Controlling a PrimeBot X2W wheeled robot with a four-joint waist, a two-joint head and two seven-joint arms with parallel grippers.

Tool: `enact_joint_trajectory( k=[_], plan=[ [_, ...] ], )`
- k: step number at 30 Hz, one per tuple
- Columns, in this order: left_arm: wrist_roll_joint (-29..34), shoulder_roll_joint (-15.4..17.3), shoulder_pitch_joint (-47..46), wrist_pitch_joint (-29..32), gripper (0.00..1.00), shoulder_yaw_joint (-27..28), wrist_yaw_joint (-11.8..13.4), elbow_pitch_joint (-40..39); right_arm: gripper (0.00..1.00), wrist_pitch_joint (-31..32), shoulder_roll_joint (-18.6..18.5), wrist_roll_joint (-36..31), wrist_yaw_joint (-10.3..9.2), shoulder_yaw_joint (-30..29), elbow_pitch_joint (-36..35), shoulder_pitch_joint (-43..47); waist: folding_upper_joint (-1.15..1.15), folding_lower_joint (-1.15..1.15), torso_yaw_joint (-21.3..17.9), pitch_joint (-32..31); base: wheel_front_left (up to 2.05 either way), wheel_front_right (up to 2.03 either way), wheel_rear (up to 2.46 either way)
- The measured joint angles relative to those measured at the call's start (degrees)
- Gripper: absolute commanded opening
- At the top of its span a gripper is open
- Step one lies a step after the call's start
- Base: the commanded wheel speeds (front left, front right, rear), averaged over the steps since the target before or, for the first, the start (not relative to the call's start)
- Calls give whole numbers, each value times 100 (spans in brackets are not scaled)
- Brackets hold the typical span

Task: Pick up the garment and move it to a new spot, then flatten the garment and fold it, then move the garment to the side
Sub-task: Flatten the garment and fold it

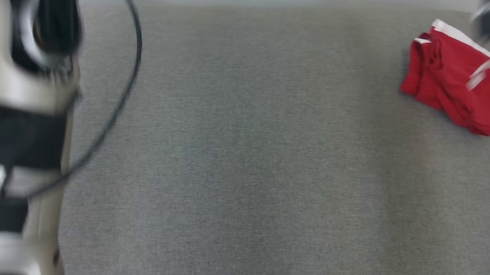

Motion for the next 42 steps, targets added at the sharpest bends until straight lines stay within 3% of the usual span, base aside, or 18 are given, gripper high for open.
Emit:
enact_joint_trajectory(
  k=[7, 14, 23, 42],
  plan=[
    [-102, -4, 2568, 25, 0, -64, 16, -628, 0, 201, 187, 600, 12, 664, 495, 1678, 0, -1, 124, 70, 0, 0, 0],
    [-426, -122, 4814, -192, 0, -338, 116, -494, 0, 363, 178, 1233, 12, 1096, 743, 2982, -1, -2, 250, 218, 0, 0, 0],
    [-687, -115, 5196, -708, 0, -464, 105, -581, 0, 409, -7, 1635, 13, 1283, 759, 3181, -1, -2, 303, 258, 0, 0, 0],
    [-837, -67, 6669, -968, 0, -911, 167, -1116, 0, -158, -299, 1870, 13, 1414, 113, 4771, -2, -2, 298, 97, 0, 0, 0]
  ],
)
